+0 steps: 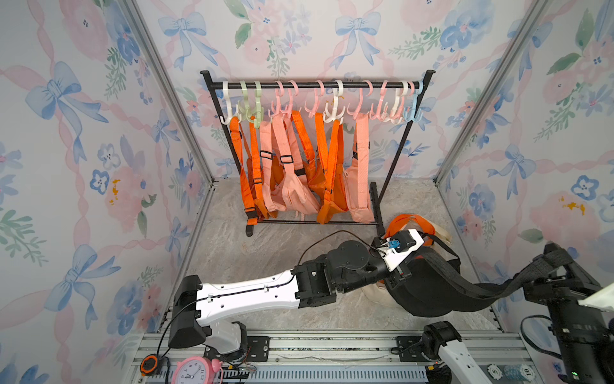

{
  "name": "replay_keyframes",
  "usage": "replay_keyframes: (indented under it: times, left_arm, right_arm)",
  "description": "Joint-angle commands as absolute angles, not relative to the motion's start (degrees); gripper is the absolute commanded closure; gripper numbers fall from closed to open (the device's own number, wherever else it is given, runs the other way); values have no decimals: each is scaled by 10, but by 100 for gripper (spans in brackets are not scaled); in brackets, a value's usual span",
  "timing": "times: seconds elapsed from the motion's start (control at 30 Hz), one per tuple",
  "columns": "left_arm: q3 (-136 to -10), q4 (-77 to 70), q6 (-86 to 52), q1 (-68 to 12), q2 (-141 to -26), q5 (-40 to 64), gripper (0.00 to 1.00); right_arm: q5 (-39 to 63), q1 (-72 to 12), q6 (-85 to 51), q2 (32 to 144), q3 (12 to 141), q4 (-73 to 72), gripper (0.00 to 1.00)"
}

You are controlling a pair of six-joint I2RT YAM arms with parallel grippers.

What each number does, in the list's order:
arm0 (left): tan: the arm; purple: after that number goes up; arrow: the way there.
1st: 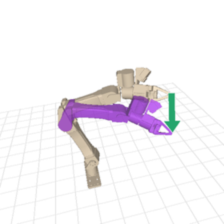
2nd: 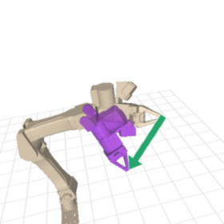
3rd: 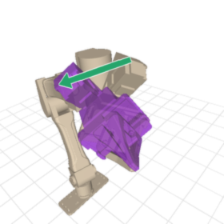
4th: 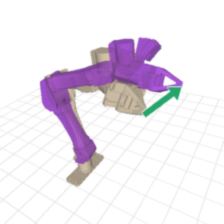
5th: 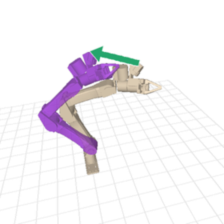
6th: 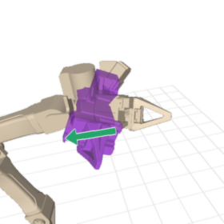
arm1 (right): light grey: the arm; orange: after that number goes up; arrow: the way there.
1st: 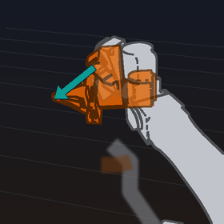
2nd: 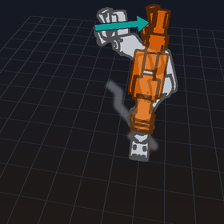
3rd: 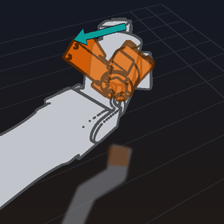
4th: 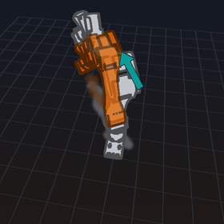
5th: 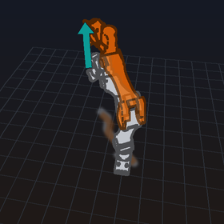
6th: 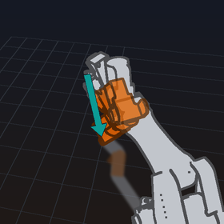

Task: Take the bag off the hook
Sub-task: Place the bag inside the bag.

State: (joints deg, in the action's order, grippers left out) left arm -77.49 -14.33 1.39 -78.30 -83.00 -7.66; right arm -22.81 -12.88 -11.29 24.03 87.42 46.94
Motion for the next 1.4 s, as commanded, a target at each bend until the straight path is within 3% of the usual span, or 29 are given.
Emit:
replay_keyframes:
  times: [0.0,0.17,0.4,0.63,0.73,1.03,1.37]
  left_arm:
    - [-789,-132,26,-795,-806,-73,100]
    - [-767,-135,10,-783,-813,-130,100]
    - [-736,-141,-72,-703,-861,-86,100]
    - [-730,-160,-106,-654,-912,-71,100]
    - [-736,-163,-112,-635,-933,-65,100]
    - [-785,-166,-135,-560,-1029,-24,100]
    - [-857,-147,-146,-535,-1143,-3,100]
  right_arm:
    - [-231,-137,-106,236,879,506,100]
    - [-259,-148,-102,222,789,476,100]
    - [-327,-163,-86,255,661,388,100]
    - [-330,-154,-76,348,611,299,100]
    - [-296,-118,-79,384,577,246,100]
    - [-71,90,-219,523,521,156,100]
    - [1,152,-255,675,498,60,95]
